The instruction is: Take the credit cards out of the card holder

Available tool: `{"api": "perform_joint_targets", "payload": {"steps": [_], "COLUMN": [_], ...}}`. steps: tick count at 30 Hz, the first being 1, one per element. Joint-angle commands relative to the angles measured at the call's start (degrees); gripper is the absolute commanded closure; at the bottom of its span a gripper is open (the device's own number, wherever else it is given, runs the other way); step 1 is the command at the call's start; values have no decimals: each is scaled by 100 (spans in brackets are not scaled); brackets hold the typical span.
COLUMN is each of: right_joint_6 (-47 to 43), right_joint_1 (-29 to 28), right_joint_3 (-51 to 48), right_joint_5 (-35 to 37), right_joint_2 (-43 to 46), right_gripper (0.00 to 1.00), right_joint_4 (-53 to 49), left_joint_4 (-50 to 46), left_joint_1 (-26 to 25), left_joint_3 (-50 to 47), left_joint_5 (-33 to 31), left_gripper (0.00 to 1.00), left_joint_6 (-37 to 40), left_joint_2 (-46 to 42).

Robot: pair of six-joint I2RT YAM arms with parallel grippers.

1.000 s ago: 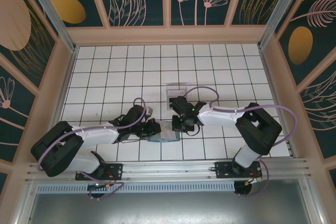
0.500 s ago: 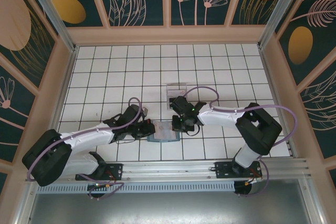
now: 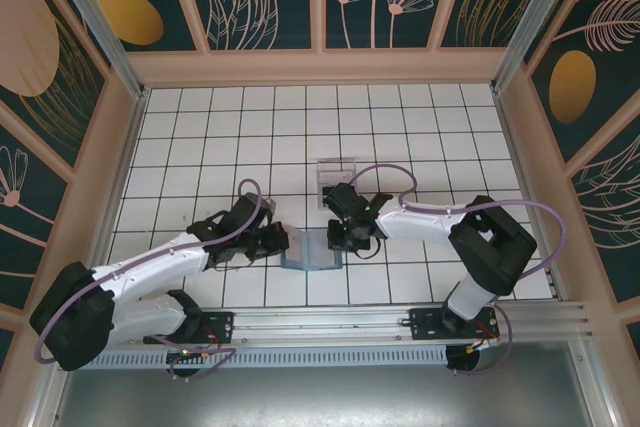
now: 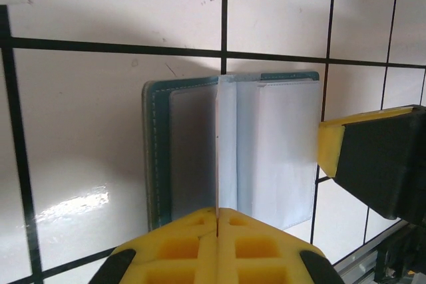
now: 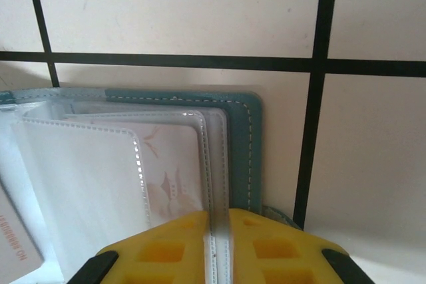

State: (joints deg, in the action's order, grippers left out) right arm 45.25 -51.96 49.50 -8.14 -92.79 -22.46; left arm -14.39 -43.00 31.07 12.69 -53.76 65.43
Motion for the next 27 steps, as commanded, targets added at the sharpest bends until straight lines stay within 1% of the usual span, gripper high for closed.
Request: {"api": "perform_joint_targets", "payload": {"steps": [1,7,10,12,18,20,23,27], "right_joint_6": [-101,-98,-113,-140,-174,-166,-193,-275], "right_joint_1": [10,11,20,37,119,165,249,446], "right_joint_3": [67,143,196,227,257,238,201,148], "right_joint_5": [340,451,536,563,584,585,551,610], "right_joint_2": [-66,6,90,166,430,560,735,1024], "right_gripper": [82,73,71,71,71,71,70,70], "right_joint_4": [-418,-563,-669,-737,-828,-839,-838,-933], "left_joint_4": [-512,-885,-1061,-1138,-1257,-1349,-1409,-1600], "left_joint_1": [43,41,44,42,38,41,46,45], "left_joint_3": [253,634,944,1200,2017,2311,2734,3359], "left_joint_5": [-226,-439,-615,-682,-856,-997,-1259,-1120], "left_gripper": [97,97,98,99,100,100,100,100], "left_joint_6": [180,416,796,1285,3343,3995,4770,5818], "left_joint_2": [-171,-180,-30,94,391,526,753,1283]}}
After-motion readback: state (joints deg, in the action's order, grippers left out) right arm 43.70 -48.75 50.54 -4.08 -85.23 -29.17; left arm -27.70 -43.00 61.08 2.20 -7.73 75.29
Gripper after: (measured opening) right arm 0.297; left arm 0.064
